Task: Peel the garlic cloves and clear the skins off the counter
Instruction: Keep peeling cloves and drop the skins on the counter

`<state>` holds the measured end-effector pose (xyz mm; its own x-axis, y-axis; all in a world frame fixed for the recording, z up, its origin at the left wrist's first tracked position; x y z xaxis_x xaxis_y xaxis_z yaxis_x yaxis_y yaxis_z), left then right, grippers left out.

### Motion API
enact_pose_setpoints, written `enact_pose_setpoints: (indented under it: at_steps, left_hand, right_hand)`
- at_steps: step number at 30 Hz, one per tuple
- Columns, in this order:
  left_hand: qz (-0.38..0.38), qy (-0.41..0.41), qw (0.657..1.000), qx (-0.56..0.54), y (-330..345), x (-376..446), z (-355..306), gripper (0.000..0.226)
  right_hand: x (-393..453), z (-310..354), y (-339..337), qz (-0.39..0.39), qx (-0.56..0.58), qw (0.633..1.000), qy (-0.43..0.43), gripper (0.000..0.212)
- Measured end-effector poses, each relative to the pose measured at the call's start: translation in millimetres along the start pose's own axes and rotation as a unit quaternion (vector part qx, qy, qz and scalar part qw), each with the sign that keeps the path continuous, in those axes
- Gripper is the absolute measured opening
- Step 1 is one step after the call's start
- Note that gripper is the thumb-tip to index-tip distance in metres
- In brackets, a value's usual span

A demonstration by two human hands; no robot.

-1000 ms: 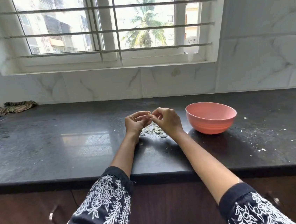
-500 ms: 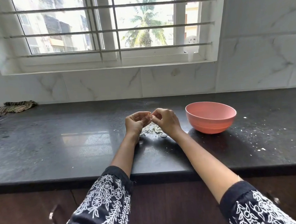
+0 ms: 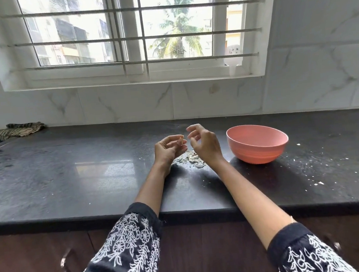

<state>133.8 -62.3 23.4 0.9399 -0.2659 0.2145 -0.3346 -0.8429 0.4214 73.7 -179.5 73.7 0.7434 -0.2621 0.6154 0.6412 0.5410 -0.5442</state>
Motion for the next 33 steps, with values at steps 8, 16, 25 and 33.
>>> enact_pose_setpoints:
  at_steps: [8,16,25,33]
  left_hand:
    - [0.001,0.039,0.998,0.043,-2.9,3.2,-4.4,0.009]
    - [-0.009,0.122,0.968,0.219,-2.5,6.2,-15.7,0.020]
    - [-0.006,0.134,0.961,0.241,1.3,4.0,-18.2,0.015]
    - [0.007,0.071,0.989,0.131,4.2,3.3,-10.2,0.015]
  right_hand:
    - [1.4,-1.5,7.5,0.031,0.011,0.999,-0.010,0.010]
    - [0.4,-6.4,11.6,0.046,-0.016,0.999,-0.004,0.010]
    - [-0.2,-9.4,9.1,0.042,0.053,0.997,0.031,0.009]
    - [1.7,-17.3,11.0,0.032,0.133,0.989,0.062,0.009]
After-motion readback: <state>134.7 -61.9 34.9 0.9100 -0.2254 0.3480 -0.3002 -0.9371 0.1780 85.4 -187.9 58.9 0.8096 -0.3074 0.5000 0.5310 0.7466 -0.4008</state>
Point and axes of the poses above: each hand's wrist, its own x-axis towards the middle knuckle, its own y-axis out of the palm, z = x × y, the point moved 9 cm from there along x, towards the middle knuckle, and after that the axes turned 5 degrees about -x, right-handed, at the moved point
